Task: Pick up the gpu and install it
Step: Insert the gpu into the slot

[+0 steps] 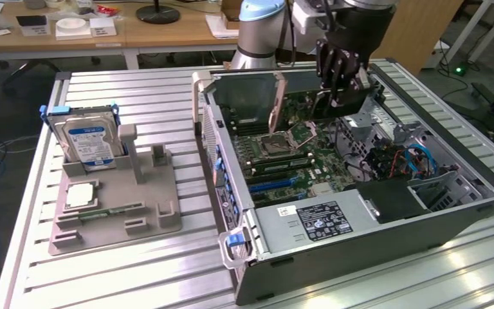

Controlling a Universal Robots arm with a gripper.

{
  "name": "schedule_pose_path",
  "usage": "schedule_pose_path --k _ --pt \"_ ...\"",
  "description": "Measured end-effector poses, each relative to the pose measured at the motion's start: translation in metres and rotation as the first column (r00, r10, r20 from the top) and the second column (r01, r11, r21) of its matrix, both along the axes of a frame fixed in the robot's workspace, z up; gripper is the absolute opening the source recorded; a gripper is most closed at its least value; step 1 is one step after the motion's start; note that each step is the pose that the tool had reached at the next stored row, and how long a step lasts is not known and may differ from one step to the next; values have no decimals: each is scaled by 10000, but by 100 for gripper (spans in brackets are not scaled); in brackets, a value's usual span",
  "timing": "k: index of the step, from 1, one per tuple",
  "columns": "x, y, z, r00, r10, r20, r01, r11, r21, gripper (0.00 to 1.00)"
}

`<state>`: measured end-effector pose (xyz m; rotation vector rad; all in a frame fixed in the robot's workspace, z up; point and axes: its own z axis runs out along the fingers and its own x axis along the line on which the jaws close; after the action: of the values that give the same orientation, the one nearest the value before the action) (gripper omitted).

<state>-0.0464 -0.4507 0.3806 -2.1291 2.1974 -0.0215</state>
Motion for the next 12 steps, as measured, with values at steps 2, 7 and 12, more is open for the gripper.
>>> schedule_pose_path --k 2,7,12 --pt "-5 -2 -33 10000 -66 -1 66 10000 -6 28" --pt "-5 -3 -59 10000 -94 -1 94 9999 -118 28" --pt "-6 -6 -83 10000 -98 -1 98 9999 -121 28"
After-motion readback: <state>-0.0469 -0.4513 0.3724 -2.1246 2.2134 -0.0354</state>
